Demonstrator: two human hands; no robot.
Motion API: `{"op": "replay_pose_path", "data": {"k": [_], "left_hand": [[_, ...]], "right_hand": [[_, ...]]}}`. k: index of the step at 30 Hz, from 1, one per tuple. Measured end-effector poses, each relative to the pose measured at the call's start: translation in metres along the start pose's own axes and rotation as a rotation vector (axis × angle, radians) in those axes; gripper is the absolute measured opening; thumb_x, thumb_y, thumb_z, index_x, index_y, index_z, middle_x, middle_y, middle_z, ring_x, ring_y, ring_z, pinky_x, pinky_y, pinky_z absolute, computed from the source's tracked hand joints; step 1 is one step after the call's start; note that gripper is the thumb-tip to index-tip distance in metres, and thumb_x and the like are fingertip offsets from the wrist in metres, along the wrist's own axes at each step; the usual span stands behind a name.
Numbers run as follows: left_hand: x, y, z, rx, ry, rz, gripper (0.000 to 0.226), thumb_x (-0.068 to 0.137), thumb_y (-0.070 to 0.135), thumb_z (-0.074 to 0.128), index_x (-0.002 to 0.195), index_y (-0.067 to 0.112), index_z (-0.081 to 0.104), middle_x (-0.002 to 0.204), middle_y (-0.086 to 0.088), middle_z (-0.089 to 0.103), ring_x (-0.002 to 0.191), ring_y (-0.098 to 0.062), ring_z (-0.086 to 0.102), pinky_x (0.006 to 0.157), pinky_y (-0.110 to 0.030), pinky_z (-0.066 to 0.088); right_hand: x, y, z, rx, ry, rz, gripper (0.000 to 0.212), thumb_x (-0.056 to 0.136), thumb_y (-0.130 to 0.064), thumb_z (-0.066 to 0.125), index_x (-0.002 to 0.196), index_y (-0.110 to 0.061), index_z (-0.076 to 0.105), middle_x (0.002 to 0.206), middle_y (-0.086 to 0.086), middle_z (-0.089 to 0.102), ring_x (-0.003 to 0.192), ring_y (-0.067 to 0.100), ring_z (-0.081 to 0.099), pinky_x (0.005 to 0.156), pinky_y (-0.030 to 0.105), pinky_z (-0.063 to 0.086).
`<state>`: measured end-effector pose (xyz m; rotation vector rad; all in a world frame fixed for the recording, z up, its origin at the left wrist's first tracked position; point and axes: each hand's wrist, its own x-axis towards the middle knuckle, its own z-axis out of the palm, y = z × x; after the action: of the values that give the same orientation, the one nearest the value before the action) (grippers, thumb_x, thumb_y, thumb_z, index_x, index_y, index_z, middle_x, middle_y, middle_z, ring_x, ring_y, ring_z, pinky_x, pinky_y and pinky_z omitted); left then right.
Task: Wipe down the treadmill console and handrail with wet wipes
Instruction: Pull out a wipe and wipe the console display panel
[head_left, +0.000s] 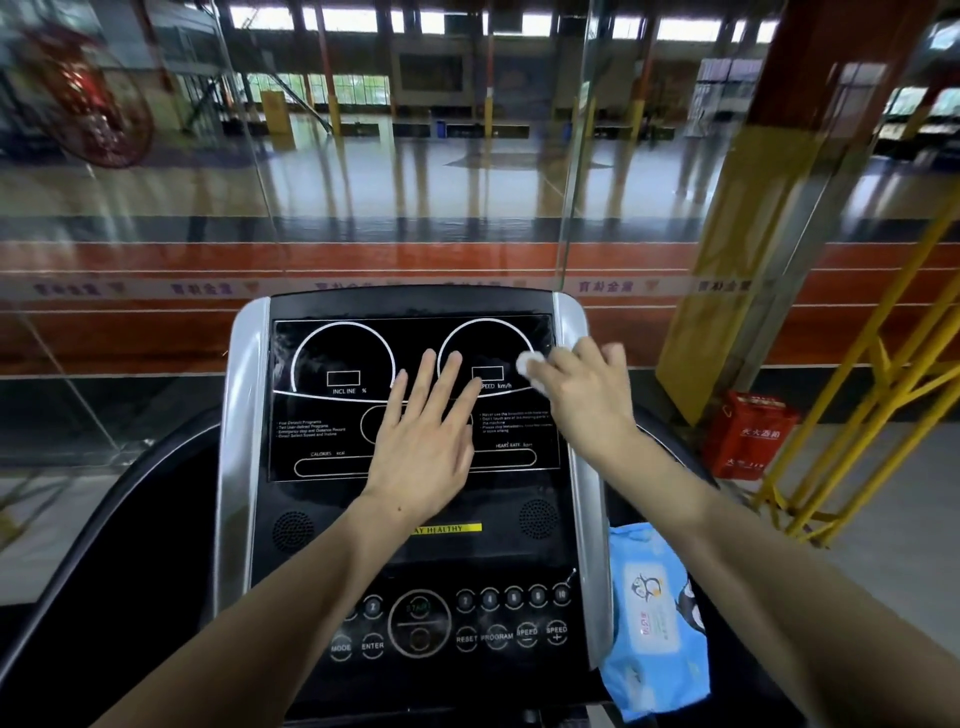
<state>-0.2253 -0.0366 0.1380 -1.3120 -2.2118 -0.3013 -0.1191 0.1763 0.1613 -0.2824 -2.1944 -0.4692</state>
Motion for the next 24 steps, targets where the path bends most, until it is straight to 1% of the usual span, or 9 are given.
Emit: {"op": "replay_pose_path", "data": {"k": [3,4,7,11,14,17,21,23,24], "left_hand": [[0.005,0.001,-0.002,0.000,0.011,0.001,0.058,0.104,0.031,0.046,0.160,0.021,0.035,0.174,-0.010,0.016,0.162,-0.032,0.000,0.129,-0.056,0.012],[0.007,0.001,-0.002,0.001,0.016,-0.002,0.058,0.104,0.031,0.046,0.160,0.021,0.035,0.174,-0.010,0.016,0.162,-0.032,0.001,0.129,-0.056,0.012],[0.010,0.001,-0.002,0.001,0.019,-0.012,0.058,0.104,0.032,0.044,0.160,0.020,0.035,0.174,-0.010,0.017,0.162,-0.033,0.001,0.129,-0.057,0.013],[0.006,-0.002,0.000,0.005,0.023,-0.022,0.058,0.104,0.033,0.042,0.160,0.020,0.034,0.174,-0.009,0.014,0.162,-0.033,0.001,0.129,-0.056,0.013],[0.004,-0.002,-0.001,-0.003,0.023,-0.029,0.058,0.104,0.032,0.043,0.160,0.021,0.034,0.174,-0.009,0.014,0.162,-0.032,0.000,0.129,-0.056,0.012],[0.003,-0.005,-0.004,0.002,0.019,-0.036,0.057,0.104,0.032,0.043,0.159,0.021,0.035,0.174,-0.009,0.015,0.162,-0.032,0.001,0.129,-0.055,0.010],[0.001,-0.007,-0.007,0.019,0.007,-0.051,0.056,0.104,0.033,0.042,0.158,0.021,0.036,0.174,-0.008,0.017,0.162,-0.032,0.001,0.129,-0.056,0.011],[-0.002,-0.010,-0.007,0.023,0.003,-0.058,0.055,0.104,0.033,0.043,0.158,0.020,0.038,0.174,-0.009,0.017,0.162,-0.032,0.003,0.129,-0.056,0.013],[-0.004,-0.012,-0.007,0.019,0.004,-0.062,0.055,0.103,0.032,0.044,0.157,0.020,0.038,0.173,-0.009,0.018,0.162,-0.033,0.003,0.129,-0.056,0.013]], "right_hand": [[0.038,0.008,-0.001,-0.011,-0.004,0.086,0.025,0.086,-0.008,0.058,0.096,-0.024,0.075,0.073,-0.003,0.056,0.079,0.028,0.052,0.071,0.039,0.021],[0.041,0.006,-0.003,-0.005,-0.019,0.118,0.029,0.083,-0.006,0.058,0.097,-0.024,0.075,0.073,-0.002,0.057,0.079,0.029,0.052,0.071,0.038,0.020],[0.027,-0.005,-0.007,0.019,-0.040,0.175,0.028,0.081,-0.004,0.068,0.099,-0.023,0.076,0.074,-0.002,0.057,0.078,0.028,0.053,0.072,0.037,0.018],[-0.029,-0.025,-0.014,0.106,-0.059,0.159,0.015,0.090,-0.014,0.076,0.099,-0.025,0.074,0.076,-0.004,0.052,0.076,0.026,0.053,0.072,0.039,0.026],[-0.049,-0.028,-0.015,0.088,-0.056,0.106,0.022,0.086,-0.009,0.077,0.101,-0.026,0.075,0.076,-0.005,0.051,0.076,0.024,0.051,0.073,0.038,0.026],[-0.014,-0.017,-0.010,0.045,-0.052,0.096,0.021,0.082,-0.011,0.079,0.096,-0.027,0.075,0.076,-0.004,0.055,0.078,0.025,0.053,0.073,0.039,0.024],[0.050,-0.007,-0.007,0.044,-0.060,0.232,0.023,0.081,-0.008,0.071,0.089,-0.028,0.075,0.072,-0.004,0.053,0.084,0.027,0.055,0.073,0.034,0.009],[0.052,-0.017,-0.008,0.106,-0.080,0.244,0.024,0.077,-0.006,0.078,0.088,-0.028,0.076,0.071,-0.004,0.052,0.080,0.026,0.056,0.072,0.033,0.009],[0.042,-0.025,-0.009,0.145,-0.087,0.220,0.026,0.076,-0.005,0.080,0.090,-0.027,0.076,0.073,-0.004,0.053,0.078,0.026,0.056,0.071,0.034,0.013]]}}
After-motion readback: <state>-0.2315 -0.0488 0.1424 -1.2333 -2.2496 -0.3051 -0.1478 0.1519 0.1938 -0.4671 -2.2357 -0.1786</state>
